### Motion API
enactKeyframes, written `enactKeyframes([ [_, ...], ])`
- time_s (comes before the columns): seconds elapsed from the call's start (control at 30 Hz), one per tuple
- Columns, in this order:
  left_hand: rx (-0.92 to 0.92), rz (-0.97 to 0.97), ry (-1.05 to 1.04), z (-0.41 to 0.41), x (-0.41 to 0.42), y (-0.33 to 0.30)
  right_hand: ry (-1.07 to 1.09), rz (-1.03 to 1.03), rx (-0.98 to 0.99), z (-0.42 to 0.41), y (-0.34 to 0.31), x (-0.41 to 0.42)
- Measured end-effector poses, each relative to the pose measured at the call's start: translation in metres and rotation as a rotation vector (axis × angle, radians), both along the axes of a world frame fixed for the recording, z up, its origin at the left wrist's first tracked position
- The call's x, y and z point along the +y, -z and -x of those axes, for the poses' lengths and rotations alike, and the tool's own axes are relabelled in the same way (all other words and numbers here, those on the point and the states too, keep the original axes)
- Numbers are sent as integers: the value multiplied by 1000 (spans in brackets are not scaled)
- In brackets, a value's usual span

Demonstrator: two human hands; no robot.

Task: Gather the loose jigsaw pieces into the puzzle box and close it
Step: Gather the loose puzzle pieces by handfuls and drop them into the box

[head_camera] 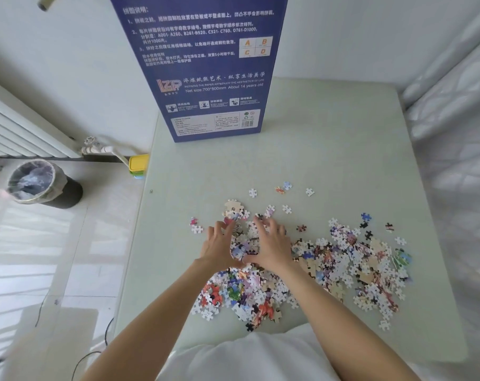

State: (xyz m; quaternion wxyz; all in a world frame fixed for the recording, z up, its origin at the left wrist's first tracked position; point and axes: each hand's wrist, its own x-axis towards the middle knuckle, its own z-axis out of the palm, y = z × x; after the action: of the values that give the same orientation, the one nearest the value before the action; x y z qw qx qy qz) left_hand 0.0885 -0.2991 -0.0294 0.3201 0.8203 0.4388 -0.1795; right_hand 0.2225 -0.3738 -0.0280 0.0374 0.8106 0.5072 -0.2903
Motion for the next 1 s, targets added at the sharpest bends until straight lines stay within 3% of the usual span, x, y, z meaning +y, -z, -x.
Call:
enactKeyframes([
  [0.27,-129,4,-84,6,-4,7,34,79,134,7,-5,10],
  [0.63,-153,25,-70,15,8,0,-46,116,218,6,-16,13],
  [1.0,-123,-76,47,28,11,-2,156,-90,286,-21,-27,11],
])
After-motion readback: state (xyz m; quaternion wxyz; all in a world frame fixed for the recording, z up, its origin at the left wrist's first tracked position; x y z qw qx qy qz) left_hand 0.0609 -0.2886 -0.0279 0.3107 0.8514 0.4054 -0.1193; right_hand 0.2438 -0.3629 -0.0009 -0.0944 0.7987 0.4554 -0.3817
